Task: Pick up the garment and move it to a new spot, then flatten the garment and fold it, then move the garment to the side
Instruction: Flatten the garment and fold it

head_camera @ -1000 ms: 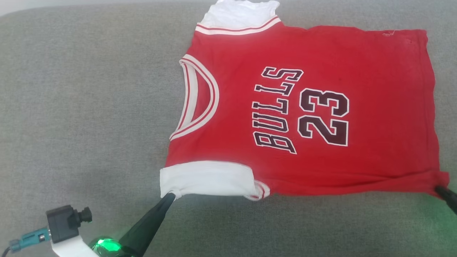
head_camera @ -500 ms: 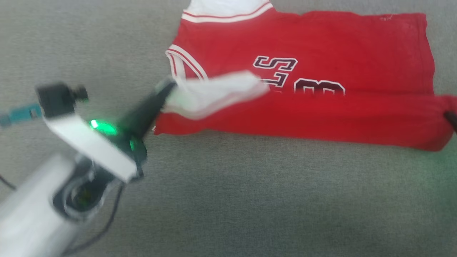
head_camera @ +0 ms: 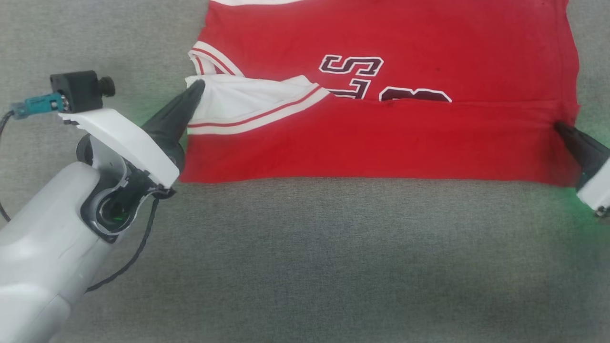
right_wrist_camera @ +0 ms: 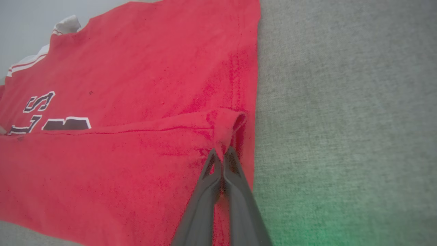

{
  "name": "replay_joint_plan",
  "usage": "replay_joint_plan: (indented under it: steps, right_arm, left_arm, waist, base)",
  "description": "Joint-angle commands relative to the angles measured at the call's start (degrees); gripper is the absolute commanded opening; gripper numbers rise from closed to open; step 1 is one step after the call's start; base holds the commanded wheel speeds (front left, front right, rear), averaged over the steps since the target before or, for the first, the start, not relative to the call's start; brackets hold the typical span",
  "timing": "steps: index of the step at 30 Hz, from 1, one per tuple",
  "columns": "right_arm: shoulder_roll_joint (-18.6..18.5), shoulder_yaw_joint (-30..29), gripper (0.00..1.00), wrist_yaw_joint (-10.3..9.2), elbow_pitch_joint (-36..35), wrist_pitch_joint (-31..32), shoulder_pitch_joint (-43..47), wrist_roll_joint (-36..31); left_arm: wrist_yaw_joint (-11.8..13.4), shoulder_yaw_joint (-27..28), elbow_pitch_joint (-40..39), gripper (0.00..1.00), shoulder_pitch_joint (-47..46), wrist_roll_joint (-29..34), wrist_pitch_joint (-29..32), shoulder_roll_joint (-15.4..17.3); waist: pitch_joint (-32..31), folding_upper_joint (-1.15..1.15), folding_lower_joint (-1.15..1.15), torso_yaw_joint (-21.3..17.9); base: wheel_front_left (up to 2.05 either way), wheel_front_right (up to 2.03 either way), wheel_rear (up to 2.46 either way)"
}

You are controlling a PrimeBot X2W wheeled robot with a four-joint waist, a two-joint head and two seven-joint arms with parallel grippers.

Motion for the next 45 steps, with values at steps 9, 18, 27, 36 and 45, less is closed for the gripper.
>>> replay_joint_plan:
  steps: [9, 18, 27, 36, 45]
  right_arm:
    - [-1.8, 4.8, 1.00, 0.00, 2.7, -5.9, -1.5, -1.2]
    - [-4.9, 3.9, 1.00, 0.00, 0.1, -8.8, 3.5, -0.7]
    - [-4.8, 2.4, 1.00, 0.00, -4.5, -7.1, 5.5, -1.3]
    - [-4.4, 2.0, 1.00, 0.00, -5.9, -5.7, 5.6, -1.9]
    - [-9.2, 6.7, 1.00, 0.00, -8.9, 2.6, 6.4, -4.1]
  left_arm:
    - [0.1, -8.4, 6.9, 1.00, -5.1, 7.2, -2.5, 1.9]
    - [0.1, -17.2, 3.7, 1.00, -9.5, 8.2, 8.3, 6.3]
    - [4.7, -22.0, -1.4, 1.00, -11.2, 0.0, 32.7, 7.4]
    - [5.1, -23.0, 1.4, 0.31, -9.9, -2.7, 37.2, 6.3]
    - [3.2, -22.8, 1.1, 0.00, -10.0, -3.5, 37.4, 5.0]
  waist:
    - [-2.4, 0.00, 0.00, 0.0]
    - [-8.2, 0.00, 0.00, 2.1]
    - [-7.0, 0.00, 0.00, 0.8]
    - [-3.5, 0.00, 0.00, -2.0]
    - [-2.9, 0.00, 0.00, -1.5]
  base:
    - [0.00, 0.00, 0.00]
    - [0.00, 0.00, 0.00]
    - [0.00, 0.00, 0.00]
    - [0.00, 0.00, 0.00]
    - [0.00, 0.00, 0.00]
